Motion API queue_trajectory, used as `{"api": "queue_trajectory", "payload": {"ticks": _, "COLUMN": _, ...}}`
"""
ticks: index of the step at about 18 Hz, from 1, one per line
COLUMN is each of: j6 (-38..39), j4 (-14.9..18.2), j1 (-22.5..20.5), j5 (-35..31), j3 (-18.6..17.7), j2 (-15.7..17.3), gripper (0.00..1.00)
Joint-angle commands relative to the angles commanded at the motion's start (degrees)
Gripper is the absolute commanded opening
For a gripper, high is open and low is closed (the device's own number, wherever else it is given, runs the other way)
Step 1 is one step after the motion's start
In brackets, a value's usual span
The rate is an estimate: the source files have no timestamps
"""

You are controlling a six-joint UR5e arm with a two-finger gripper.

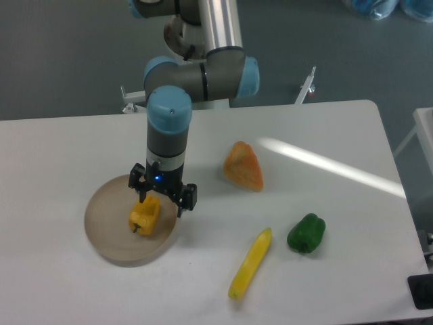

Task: Pick up the yellow pepper from the plate
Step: 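Lower the gripper onto the yellow pepper and close on it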

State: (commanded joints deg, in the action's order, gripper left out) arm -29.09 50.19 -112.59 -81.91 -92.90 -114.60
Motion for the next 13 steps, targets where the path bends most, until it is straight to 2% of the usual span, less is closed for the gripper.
{"api": "queue_trajectory", "payload": {"ticks": 13, "j6": 0.2, "j4": -0.5, "j1": 2.9, "j5": -0.6, "j3": -2.3, "j2": -0.2, "gripper": 1.00}}
